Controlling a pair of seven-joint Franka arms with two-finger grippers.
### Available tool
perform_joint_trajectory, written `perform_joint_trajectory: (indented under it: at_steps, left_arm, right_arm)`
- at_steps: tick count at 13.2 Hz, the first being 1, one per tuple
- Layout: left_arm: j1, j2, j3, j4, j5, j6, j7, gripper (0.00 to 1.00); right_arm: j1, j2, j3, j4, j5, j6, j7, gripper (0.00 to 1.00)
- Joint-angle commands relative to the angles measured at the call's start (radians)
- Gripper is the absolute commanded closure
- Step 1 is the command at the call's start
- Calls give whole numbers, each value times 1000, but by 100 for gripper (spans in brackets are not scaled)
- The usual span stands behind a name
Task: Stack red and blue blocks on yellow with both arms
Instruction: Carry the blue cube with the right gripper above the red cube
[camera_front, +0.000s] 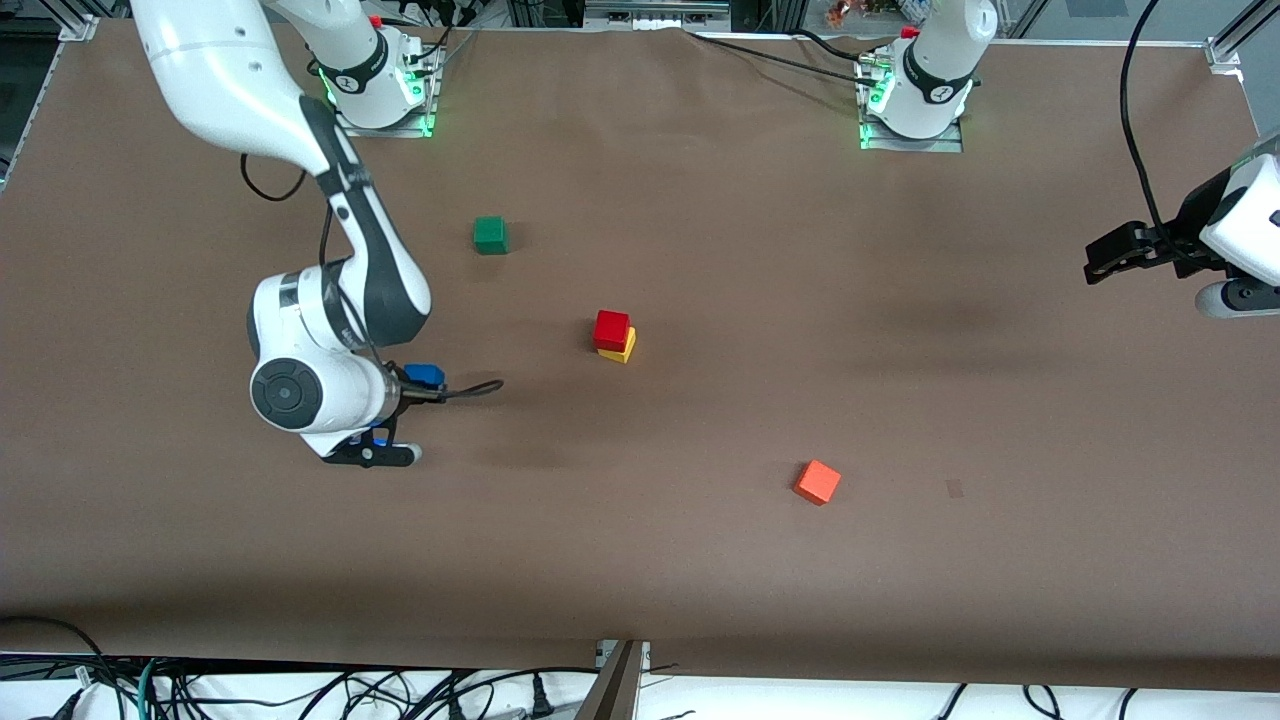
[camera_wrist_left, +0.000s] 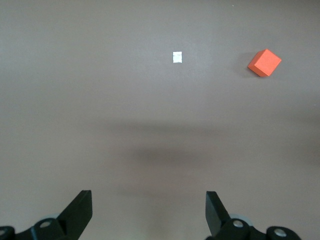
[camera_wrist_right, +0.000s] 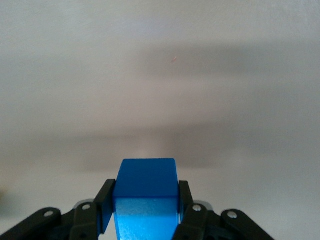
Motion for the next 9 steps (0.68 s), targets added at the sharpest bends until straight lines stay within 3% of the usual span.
perform_joint_trajectory:
  at_steps: [1, 4, 5, 9]
  left_arm:
    - [13, -9, -4, -9, -27, 10, 25, 0]
    - [13, -8, -4, -9, -27, 10, 25, 0]
    - [13, -8, -4, -9, -27, 10, 24, 0]
    - [13, -8, -4, -9, -27, 10, 24, 0]
  right_arm:
    - [30, -35, 24, 57, 16, -100, 76, 66]
    - [36, -48, 134, 63, 38, -67, 193, 64]
    - [39, -47, 151, 77, 78, -45, 237, 63]
    - [143, -27, 161, 79, 85, 48, 366, 63]
